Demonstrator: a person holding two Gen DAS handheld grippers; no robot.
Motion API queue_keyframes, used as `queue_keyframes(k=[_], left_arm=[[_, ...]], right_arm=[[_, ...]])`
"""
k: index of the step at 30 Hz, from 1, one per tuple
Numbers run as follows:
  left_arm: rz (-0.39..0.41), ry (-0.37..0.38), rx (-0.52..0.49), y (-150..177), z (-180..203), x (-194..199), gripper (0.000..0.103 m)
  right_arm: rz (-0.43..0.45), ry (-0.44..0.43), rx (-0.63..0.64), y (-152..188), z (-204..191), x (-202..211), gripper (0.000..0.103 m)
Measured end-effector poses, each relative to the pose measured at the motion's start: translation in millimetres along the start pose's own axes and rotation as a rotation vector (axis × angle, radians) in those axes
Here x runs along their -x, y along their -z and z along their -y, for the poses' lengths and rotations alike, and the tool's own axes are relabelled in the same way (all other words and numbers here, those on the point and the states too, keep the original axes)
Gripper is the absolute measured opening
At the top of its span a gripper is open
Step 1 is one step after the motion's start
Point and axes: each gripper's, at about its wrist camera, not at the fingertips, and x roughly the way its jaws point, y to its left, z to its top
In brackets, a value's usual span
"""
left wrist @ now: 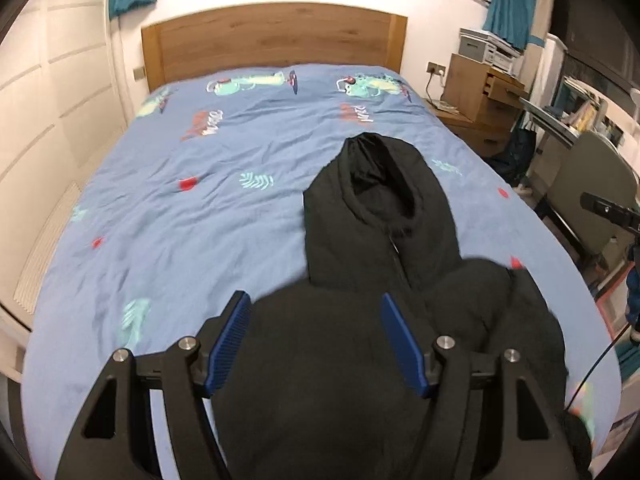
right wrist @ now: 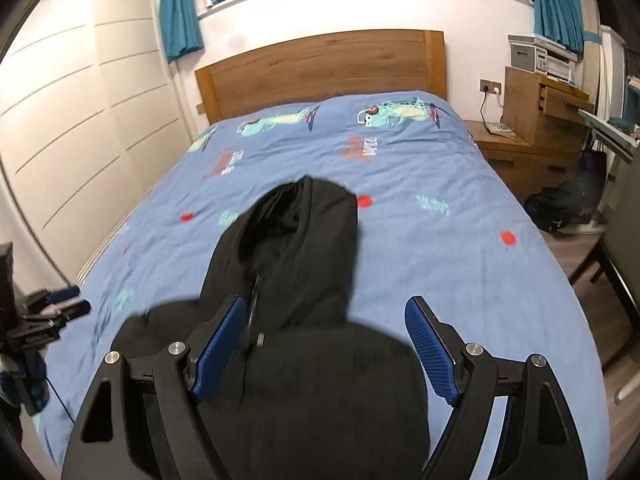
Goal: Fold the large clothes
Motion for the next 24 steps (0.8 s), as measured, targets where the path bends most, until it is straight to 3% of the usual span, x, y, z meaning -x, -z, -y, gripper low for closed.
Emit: queue_keyframes(k=[10, 16, 24], left_arm=[[-0.045, 0.134, 0.137, -83, -17, -124, 0.066], [-0.07, 0.21, 0.246, -90, -21, -199, 0.066], [-0.079, 0.215, 0.285, -90, -15, -256, 0.066]], right_arm=[[-0.074, -0.03, -0.078, -61, 2, -133, 0.091], [-0.13, -0.05, -0.156, -58, 8, -213, 0.093], [-0.166, -0.061, -0.213, -53, 16, -283, 0.094]])
